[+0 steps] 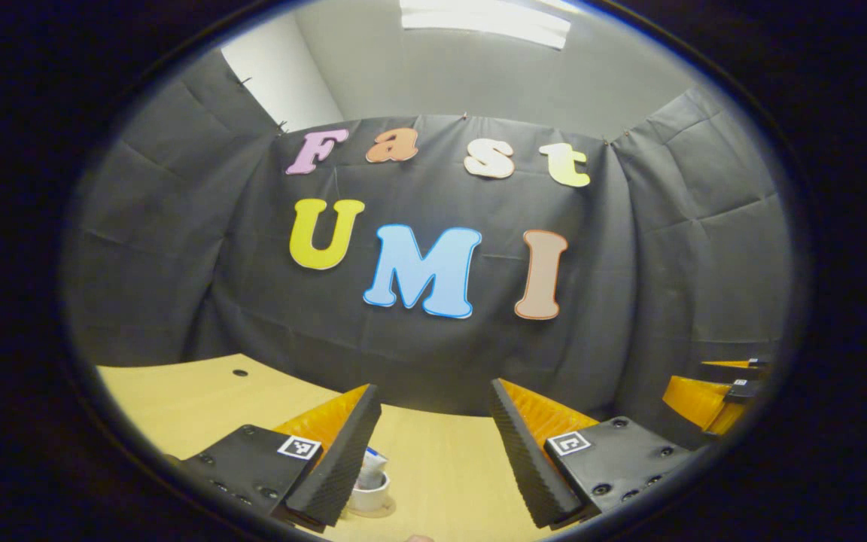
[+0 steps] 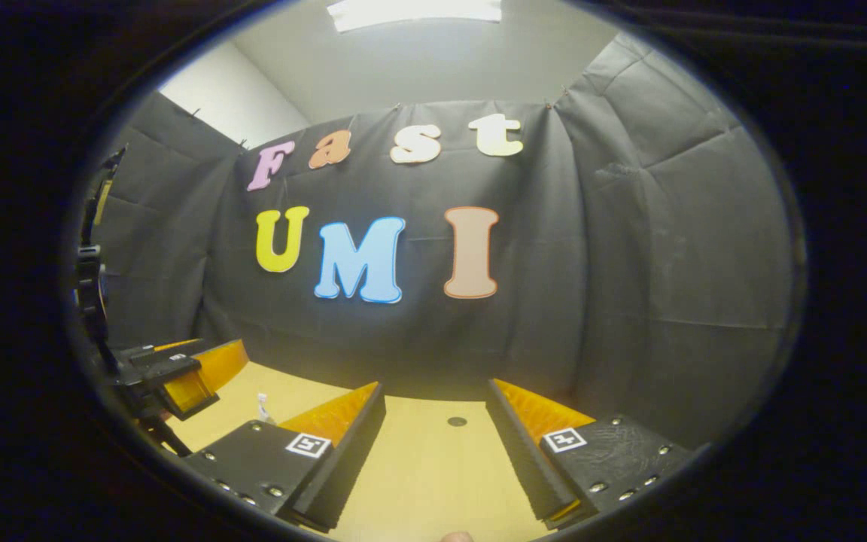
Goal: Put the toothbrush and toothpaste on the desktop into the cup, then pick up the cup and place it on the coaster on the desktop.
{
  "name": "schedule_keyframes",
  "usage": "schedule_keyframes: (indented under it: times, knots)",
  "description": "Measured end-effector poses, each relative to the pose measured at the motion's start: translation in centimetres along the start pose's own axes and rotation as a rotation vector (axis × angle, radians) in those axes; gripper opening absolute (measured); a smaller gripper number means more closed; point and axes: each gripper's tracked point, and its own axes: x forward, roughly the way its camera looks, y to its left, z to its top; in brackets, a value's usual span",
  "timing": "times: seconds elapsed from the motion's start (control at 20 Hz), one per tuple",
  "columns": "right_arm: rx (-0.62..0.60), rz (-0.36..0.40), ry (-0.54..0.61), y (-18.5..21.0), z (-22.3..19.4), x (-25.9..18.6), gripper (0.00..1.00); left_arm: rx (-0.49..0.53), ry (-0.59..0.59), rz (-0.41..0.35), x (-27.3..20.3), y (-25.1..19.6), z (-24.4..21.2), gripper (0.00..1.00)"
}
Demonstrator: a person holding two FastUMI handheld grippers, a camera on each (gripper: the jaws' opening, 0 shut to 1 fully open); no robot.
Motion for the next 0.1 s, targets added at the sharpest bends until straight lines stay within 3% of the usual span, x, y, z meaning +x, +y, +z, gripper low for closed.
schedule_keyframes:
  times: [0.1]
  knots:
    - [-0.001, -0.014, -0.001, -3.0, -1.1, 0.3, 0.87, -0.013, -0.03, 0.011, 0.1, -2.4, -0.8, 0.94]
